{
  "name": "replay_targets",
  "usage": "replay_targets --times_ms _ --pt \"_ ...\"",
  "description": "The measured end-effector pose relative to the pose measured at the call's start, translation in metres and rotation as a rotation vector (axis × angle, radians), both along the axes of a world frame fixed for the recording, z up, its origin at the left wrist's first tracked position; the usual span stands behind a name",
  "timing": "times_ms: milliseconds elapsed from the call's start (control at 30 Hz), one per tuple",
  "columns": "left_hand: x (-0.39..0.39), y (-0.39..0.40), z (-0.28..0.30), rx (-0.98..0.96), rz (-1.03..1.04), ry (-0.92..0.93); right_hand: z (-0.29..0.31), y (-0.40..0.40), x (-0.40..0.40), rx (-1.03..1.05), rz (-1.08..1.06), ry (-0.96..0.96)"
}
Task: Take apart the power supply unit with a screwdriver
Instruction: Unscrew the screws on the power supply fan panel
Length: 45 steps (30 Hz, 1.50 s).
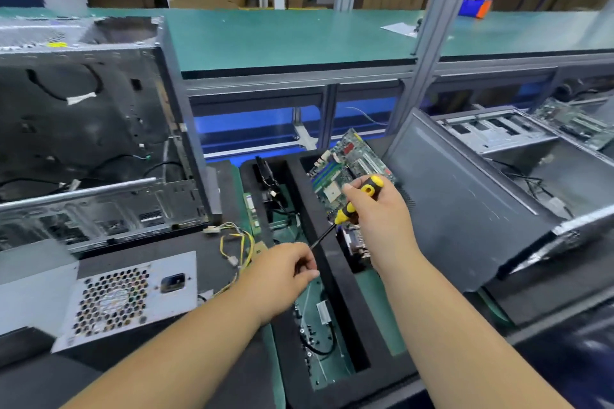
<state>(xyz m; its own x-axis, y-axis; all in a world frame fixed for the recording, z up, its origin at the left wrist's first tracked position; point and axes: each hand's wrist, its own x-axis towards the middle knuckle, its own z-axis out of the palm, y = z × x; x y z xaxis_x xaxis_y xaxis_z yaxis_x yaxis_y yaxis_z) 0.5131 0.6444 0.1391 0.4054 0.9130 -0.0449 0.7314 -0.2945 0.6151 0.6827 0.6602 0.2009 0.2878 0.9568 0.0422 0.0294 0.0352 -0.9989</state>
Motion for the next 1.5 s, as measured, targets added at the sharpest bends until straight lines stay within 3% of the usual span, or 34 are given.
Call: replay_targets --times_ms 333,567,700,1033,1233,1500 --pt "0.025 -0.002 -0.012 -0.107 0.048 -0.037 -0.015 0.012 0.027 -0.026 0.075 -0.022" --pt "-0.003 -0.015 0.012 0.069 0.159 -0.054 -0.012 0.023 0.001 -0.009 0.195 0.037" --pt "-0.032 -0.024 0.030 0.190 0.252 -0.058 -0.008 0.026 -0.027 0.040 0.268 -0.022" --pt "-0.113 -0.034 0.040 0.253 0.471 -0.017 0.006 0.028 -0.105 0.098 0.379 -0.010" --pt "-0.163 -0.034 0.034 0.165 0.584 0.052 0.015 0.024 -0.141 0.113 0.411 -0.028" --pt "-0.204 -0.034 0.022 0.054 0.498 0.015 0.018 0.012 -0.189 0.096 0.495 -0.121"
